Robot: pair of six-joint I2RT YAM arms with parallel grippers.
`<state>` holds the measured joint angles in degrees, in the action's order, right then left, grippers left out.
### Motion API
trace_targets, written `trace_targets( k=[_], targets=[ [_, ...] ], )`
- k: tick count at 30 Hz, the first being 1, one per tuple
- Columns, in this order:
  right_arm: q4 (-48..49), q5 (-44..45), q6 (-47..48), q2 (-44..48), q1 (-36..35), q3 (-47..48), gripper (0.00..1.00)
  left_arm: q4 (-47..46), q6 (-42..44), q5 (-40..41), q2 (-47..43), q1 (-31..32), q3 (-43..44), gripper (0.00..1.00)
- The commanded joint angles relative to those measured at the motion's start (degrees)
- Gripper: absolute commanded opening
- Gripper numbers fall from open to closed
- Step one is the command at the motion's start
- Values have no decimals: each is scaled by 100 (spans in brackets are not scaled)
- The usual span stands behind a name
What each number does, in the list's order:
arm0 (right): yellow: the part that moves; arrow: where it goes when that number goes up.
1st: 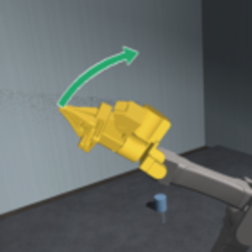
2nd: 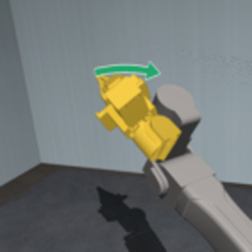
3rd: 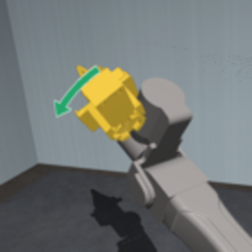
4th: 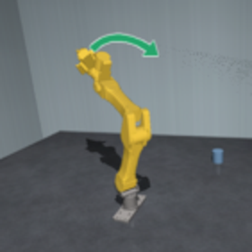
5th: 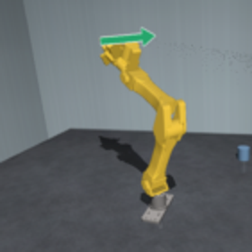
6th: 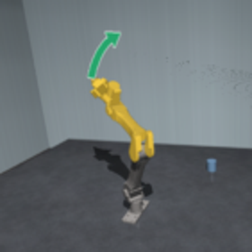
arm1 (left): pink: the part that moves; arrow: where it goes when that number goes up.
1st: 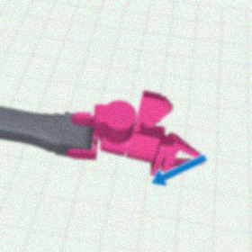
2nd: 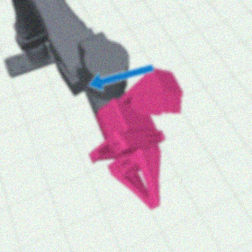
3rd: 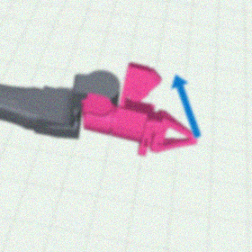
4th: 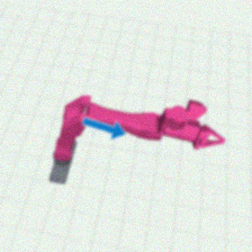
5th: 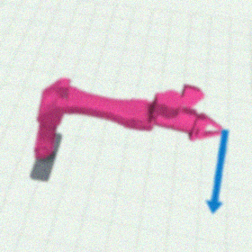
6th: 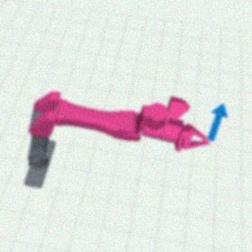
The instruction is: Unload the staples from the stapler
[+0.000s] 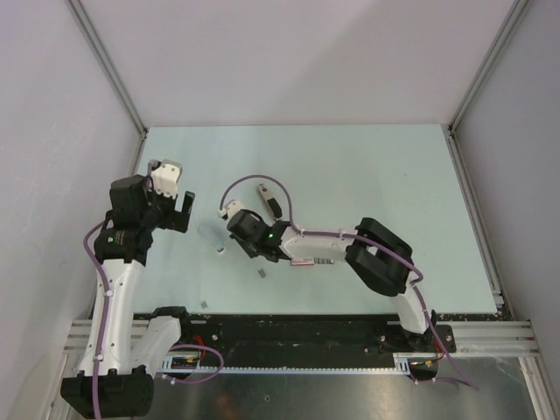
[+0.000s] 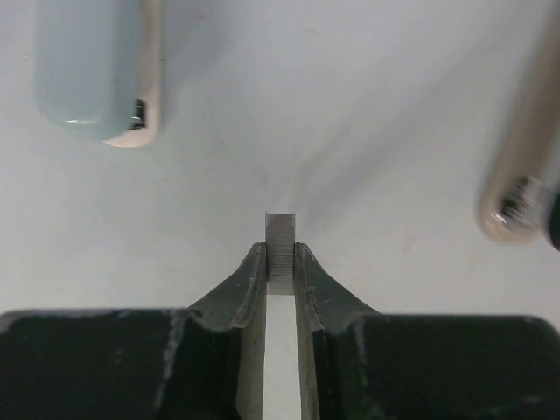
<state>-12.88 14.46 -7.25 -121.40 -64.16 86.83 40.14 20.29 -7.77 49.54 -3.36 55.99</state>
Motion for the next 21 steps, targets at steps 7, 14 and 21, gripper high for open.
trace_targets(
  k=[7, 14, 21],
  targets=[
    [-1194, 1521, -2106, 1888, 256, -984, 0, 11, 289, -171, -122, -66, -118, 98],
    [-2089, 2184, -3678, 2602, 365, -1715, 0, 4, 165, -287, -118, -69, -172, 97],
    [-2201, 2385, -4626, 2882, 342, -2321, 0, 43, 155, -257, -174, -64, -158, 97]
  ],
)
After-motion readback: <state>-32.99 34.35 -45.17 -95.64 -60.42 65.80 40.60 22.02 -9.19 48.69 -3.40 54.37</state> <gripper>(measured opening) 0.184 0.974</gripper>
